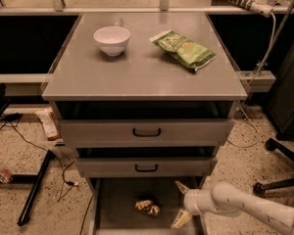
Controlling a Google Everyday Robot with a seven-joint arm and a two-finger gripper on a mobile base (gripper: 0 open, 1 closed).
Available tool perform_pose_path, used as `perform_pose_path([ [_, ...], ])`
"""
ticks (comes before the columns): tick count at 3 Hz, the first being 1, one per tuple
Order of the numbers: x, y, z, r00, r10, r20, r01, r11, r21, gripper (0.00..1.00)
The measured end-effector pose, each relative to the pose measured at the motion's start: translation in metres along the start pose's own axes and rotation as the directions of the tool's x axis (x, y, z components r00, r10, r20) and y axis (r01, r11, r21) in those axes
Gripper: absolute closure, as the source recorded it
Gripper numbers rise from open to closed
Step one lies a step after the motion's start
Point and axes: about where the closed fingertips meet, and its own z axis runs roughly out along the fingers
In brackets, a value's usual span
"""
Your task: Pick orange can from bottom drawer and place on counter
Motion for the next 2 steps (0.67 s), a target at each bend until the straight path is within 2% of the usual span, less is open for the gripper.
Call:
perform_pose_path([
  [1,0.0280,0.0081,0.0499,0.999,0.036,0.038,-0.035,0.9987,-0.037,0.00],
  [2,0.0281,0.0081,0.0502,0.999,0.036,0.038,-0.035,0.9987,-0.037,0.00],
])
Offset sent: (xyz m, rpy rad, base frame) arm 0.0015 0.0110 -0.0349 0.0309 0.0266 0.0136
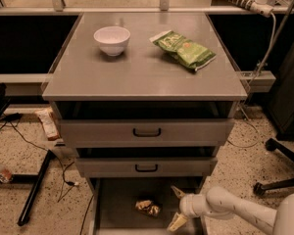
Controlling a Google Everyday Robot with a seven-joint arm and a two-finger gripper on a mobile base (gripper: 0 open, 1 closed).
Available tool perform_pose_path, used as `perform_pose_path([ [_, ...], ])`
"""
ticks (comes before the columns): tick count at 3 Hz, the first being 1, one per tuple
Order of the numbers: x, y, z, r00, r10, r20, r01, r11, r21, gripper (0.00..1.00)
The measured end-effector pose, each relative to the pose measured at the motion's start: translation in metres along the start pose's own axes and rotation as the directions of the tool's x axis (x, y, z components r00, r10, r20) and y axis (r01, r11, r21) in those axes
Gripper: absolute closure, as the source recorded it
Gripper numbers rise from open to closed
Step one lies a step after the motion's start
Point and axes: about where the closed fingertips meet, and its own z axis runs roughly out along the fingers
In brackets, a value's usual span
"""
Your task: Pick orange can from bottom drawer and place on counter
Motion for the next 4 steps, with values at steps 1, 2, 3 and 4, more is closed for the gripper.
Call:
perform_pose_path([
  [1,0.009,0.007,0.028,1.000,-0.004,-0.010,0.004,0.9995,-0.031,0.00],
  [2,0.019,0.011,0.063,1.000,-0.012,-0.008,0.011,0.9972,-0.074,0.00],
  [3,0.019,0.007,0.088,1.000,-0.022,0.000,0.021,0.9961,-0.085,0.00],
  [4,0.011,-0.003,0.103,0.999,-0.033,0.015,0.034,0.9968,-0.072,0.00],
])
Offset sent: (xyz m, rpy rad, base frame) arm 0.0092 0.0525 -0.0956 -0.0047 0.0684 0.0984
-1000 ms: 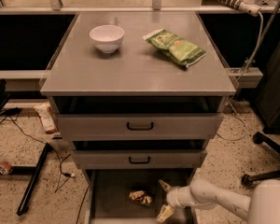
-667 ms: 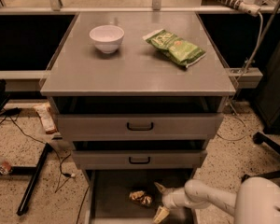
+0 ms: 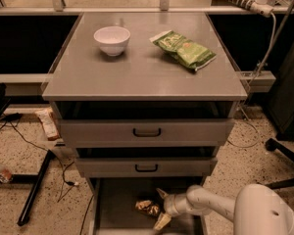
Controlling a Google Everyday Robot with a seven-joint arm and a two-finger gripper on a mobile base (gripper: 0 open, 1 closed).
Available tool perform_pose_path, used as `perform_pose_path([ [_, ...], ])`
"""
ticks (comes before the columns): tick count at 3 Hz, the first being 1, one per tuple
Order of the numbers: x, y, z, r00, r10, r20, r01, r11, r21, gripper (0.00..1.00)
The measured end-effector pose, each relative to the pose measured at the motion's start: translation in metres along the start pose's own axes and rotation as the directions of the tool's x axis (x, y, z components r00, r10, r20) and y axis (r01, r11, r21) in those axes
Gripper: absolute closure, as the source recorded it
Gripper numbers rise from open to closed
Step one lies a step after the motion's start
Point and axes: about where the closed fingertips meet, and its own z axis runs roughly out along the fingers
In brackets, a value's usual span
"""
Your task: Pick orange can from bottom drawer and place on counter
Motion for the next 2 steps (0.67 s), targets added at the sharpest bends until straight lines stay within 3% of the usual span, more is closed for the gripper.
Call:
perform_pose_path([
  [2,-0.0084,-0.0113,0.0209,0.999,0.017,0.030,-0.019,0.9988,0.045,0.00],
])
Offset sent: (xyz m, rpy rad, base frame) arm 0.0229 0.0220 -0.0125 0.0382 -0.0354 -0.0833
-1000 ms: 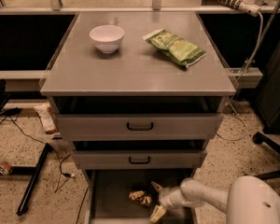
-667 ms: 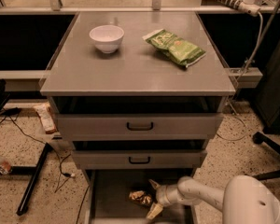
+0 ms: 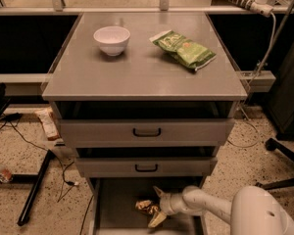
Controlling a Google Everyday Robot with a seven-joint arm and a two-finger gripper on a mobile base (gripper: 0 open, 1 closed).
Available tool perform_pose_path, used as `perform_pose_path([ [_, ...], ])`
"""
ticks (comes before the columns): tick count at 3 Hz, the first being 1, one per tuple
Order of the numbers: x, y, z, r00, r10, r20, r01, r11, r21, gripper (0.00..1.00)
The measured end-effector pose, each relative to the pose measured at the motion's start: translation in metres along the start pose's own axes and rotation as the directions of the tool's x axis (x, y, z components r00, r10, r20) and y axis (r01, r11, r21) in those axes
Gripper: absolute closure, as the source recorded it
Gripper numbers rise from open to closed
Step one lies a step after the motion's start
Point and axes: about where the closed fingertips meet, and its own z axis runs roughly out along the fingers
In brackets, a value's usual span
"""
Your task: Pick orange can from bottom drawer and place on counter
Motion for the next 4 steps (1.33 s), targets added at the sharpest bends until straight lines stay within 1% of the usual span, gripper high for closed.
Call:
perform_pose_path([
  [1,0.0078,-0.0027,0.0106,1.000,0.014,-0.015,-0.014,0.9997,0.022,0.05],
  [2,0.0078,-0.0027,0.0107,1.000,0.014,-0.015,-0.014,0.9997,0.022,0.24],
  [3,0.0078,-0.0026,0.0107,1.000,0.014,-0.015,-0.014,0.9997,0.022,0.54],
  [4,0.0077,-0.0026,0.0106,1.000,0.014,-0.015,-0.014,0.9997,0.021,0.78],
])
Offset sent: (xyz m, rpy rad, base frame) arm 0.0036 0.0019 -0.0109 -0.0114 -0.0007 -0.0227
